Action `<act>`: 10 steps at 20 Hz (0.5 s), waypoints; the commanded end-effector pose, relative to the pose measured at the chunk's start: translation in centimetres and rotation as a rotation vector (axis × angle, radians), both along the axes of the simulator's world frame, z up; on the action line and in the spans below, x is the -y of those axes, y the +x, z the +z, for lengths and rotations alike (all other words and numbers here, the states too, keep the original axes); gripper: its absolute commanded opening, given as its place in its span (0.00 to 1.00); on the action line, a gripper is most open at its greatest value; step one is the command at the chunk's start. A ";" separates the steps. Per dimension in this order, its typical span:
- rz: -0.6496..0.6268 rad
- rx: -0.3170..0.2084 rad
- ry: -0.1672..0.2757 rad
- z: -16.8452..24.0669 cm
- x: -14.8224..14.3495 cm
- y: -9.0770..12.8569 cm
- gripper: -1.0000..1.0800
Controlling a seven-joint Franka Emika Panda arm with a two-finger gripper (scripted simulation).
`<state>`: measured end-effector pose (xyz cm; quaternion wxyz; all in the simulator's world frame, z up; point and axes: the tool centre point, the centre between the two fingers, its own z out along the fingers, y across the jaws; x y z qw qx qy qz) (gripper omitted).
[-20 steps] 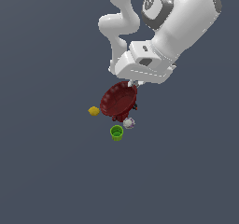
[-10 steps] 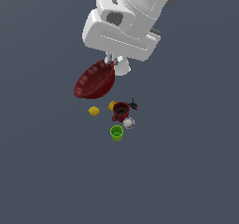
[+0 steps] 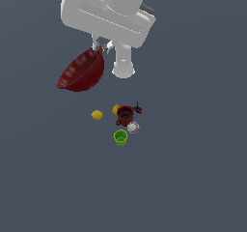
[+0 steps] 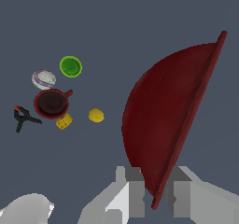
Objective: Pick up a designated object from a clutter of objects.
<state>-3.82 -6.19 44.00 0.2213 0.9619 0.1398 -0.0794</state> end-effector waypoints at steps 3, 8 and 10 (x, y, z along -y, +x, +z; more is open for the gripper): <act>0.002 0.002 -0.001 0.5 0.2 0.1 0.00; 0.001 0.000 -0.001 1.0 0.6 -0.1 0.00; 0.001 0.000 -0.001 1.8 1.0 -0.4 0.00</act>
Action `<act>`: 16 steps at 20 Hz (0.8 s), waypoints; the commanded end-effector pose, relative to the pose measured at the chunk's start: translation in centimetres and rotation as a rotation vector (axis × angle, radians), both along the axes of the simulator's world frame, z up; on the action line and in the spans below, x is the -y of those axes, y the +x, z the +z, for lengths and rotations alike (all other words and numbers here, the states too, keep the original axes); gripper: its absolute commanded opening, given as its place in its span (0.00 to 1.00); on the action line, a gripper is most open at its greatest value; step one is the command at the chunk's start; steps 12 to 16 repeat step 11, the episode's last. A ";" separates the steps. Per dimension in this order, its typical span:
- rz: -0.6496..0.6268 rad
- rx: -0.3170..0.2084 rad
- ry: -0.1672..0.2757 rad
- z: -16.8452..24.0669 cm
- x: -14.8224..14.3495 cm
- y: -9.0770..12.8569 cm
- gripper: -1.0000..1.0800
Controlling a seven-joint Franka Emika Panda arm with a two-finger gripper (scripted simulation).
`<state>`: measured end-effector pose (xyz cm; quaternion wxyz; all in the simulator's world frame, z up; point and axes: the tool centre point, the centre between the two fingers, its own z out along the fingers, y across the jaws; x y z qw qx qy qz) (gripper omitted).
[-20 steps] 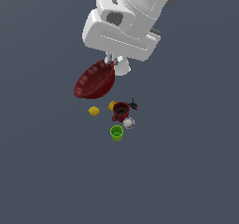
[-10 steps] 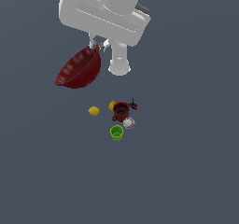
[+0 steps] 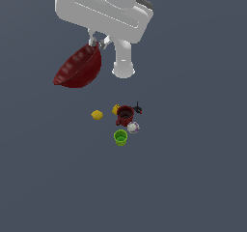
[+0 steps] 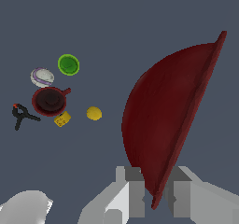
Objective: Pick up a designated object from a clutter of objects.
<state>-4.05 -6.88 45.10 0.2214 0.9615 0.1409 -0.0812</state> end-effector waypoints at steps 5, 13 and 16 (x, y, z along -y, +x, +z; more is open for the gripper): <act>-0.001 0.004 0.001 2.9 1.5 -0.9 0.00; 0.000 0.004 0.000 3.0 1.6 -0.8 0.00; 0.000 0.004 0.000 3.0 1.6 -0.8 0.00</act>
